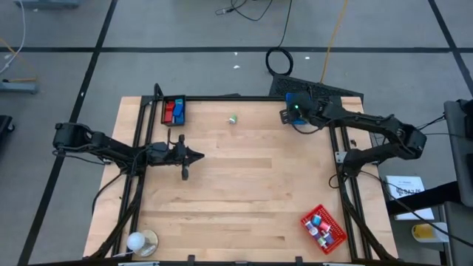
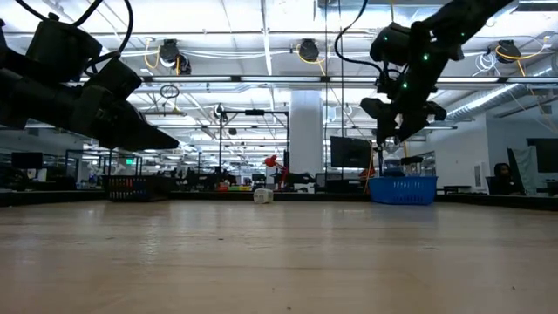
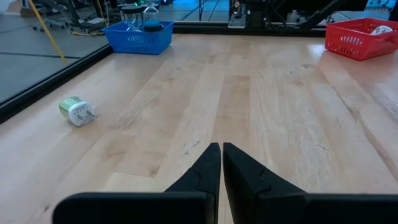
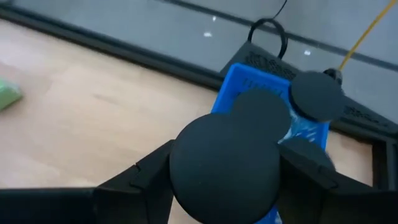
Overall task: Pick & Place Office items
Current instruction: Put the blue sand timer into the blue basket
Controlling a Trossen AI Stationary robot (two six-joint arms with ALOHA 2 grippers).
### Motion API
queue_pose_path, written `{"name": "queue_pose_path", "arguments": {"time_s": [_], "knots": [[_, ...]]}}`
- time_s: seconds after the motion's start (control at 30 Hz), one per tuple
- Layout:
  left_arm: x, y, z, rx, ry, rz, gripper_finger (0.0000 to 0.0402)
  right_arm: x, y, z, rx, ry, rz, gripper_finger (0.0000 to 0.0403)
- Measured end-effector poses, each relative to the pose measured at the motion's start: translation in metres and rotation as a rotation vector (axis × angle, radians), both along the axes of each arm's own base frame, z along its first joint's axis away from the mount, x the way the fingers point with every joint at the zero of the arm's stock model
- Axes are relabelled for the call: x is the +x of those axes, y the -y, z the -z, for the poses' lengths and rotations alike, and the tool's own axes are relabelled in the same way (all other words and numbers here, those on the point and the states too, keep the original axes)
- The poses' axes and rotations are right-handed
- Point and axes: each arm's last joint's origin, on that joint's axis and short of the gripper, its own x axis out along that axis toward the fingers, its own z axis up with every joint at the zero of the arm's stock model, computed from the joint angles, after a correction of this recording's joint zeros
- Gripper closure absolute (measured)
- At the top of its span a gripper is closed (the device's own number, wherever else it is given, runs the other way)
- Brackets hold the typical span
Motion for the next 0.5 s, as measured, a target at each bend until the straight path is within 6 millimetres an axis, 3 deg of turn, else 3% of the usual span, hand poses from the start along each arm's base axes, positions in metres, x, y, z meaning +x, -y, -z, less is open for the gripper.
{"name": "queue_pose_path", "arguments": {"time_s": [0.2, 0.5], "knots": [[0.000, 0.000, 0.000, 0.000, 0.001, -0.001, 0.0376, -0.008, 0.004, 0.020, 0.009, -0.010, -0.003, 0.0196], [0.000, 0.000, 0.000, -0.001, 0.002, -0.001, 0.0376, -0.012, 0.004, 0.030, 0.000, 0.007, 0.014, 0.0195]]}}
